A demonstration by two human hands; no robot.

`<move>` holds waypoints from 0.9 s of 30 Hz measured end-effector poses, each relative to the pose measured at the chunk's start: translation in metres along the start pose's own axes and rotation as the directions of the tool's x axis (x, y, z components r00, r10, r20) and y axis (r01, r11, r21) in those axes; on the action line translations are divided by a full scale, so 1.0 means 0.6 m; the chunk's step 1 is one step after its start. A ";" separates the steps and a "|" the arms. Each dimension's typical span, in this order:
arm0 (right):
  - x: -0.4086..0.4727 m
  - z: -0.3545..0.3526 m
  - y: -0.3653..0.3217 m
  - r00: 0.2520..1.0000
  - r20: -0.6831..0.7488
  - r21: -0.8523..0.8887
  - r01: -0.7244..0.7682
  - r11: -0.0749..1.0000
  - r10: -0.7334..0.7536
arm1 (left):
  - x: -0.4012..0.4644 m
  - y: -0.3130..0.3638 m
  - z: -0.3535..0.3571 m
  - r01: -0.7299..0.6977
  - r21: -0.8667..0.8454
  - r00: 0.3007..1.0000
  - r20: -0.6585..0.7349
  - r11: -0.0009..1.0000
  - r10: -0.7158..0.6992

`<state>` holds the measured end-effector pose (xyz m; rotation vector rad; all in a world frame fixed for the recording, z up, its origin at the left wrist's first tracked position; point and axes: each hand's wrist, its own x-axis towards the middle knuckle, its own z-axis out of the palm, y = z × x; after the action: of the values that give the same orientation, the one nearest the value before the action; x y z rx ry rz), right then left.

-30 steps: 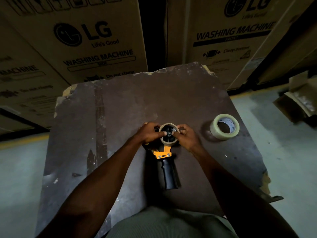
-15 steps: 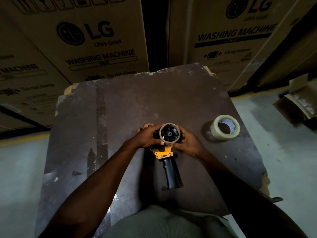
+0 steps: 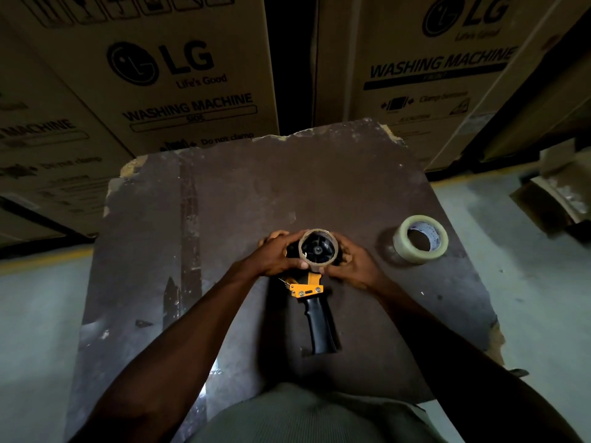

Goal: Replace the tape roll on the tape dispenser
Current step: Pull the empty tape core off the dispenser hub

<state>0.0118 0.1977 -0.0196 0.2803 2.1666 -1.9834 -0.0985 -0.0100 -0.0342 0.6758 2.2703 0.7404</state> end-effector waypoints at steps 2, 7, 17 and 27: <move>0.002 -0.003 0.002 1.000 -0.001 -0.004 0.000 1.000 0.000 | 0.000 -0.001 -0.002 -0.005 -0.026 1.000 -0.004 1.000 0.005; 0.003 -0.005 -0.005 1.000 0.009 0.000 0.008 1.000 -0.008 | -0.001 0.000 -0.004 -0.026 -0.055 1.000 0.009 0.998 0.026; -0.004 -0.005 -0.011 1.000 -0.003 0.011 -0.006 1.000 0.006 | 0.001 -0.004 -0.005 -0.045 -0.077 0.999 0.010 0.996 0.046; -0.012 -0.007 -0.024 0.999 0.027 -0.001 0.021 1.000 -0.021 | -0.002 -0.003 -0.003 -0.065 -0.136 0.997 0.024 0.989 0.069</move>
<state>0.0149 0.2004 -0.0035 0.2296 2.1625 -1.9853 -0.0993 -0.0123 -0.0337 0.6970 2.1576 0.9022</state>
